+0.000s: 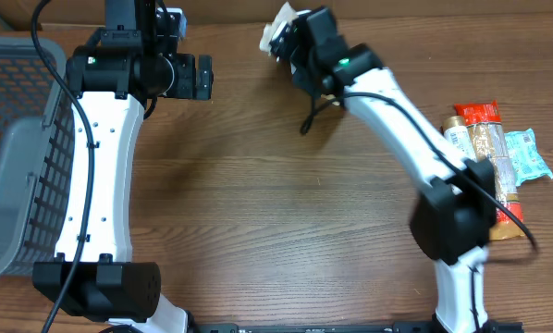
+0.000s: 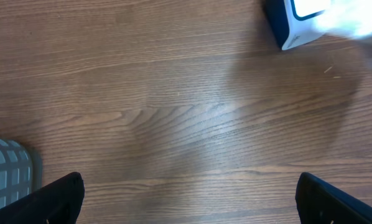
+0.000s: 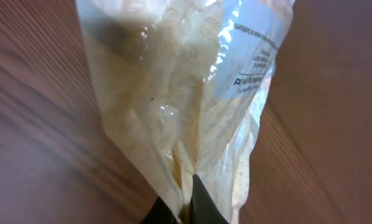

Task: Scan the item barcode
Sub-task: 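Carry the beige bag right and lower it onto the other items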

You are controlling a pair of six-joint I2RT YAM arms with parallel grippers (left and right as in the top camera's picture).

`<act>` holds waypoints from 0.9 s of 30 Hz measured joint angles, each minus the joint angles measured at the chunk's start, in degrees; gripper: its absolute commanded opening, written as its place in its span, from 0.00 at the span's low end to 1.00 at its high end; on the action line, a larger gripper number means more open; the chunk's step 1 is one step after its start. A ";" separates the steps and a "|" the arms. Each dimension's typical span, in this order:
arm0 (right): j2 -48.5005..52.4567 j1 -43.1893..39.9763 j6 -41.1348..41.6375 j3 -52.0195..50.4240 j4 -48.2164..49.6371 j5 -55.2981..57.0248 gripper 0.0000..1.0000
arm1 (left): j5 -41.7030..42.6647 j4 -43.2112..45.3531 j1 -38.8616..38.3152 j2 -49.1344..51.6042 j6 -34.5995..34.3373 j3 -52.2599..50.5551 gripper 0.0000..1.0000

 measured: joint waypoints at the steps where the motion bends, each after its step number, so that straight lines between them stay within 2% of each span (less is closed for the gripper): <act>1: -2.73 -0.26 2.51 0.00 -1.97 -1.81 0.04 | 0.00 0.02 0.00 0.00 0.02 0.00 1.00; 8: -20.52 -7.54 22.93 1.14 -20.11 -12.28 0.04 | -0.02 0.02 0.00 0.00 0.00 0.00 0.99; 11: -23.02 -13.99 30.25 1.25 -29.49 -13.25 0.04 | 0.00 0.02 0.00 0.00 0.02 0.00 1.00; 14: -22.10 -21.27 38.77 0.13 -34.91 -11.43 0.04 | 0.00 0.02 0.00 0.00 0.00 0.00 1.00; 21: -20.81 -34.34 57.88 -11.91 -34.14 -4.24 0.04 | 0.00 0.02 0.00 0.00 0.00 0.00 1.00; 25: -20.76 -38.66 67.89 -22.12 -29.11 -0.04 0.04 | 0.00 0.04 0.00 0.00 0.00 0.00 1.00; 27: -20.63 -39.87 70.86 -26.91 -25.81 1.18 0.13 | 0.00 0.02 0.00 0.00 0.00 0.00 1.00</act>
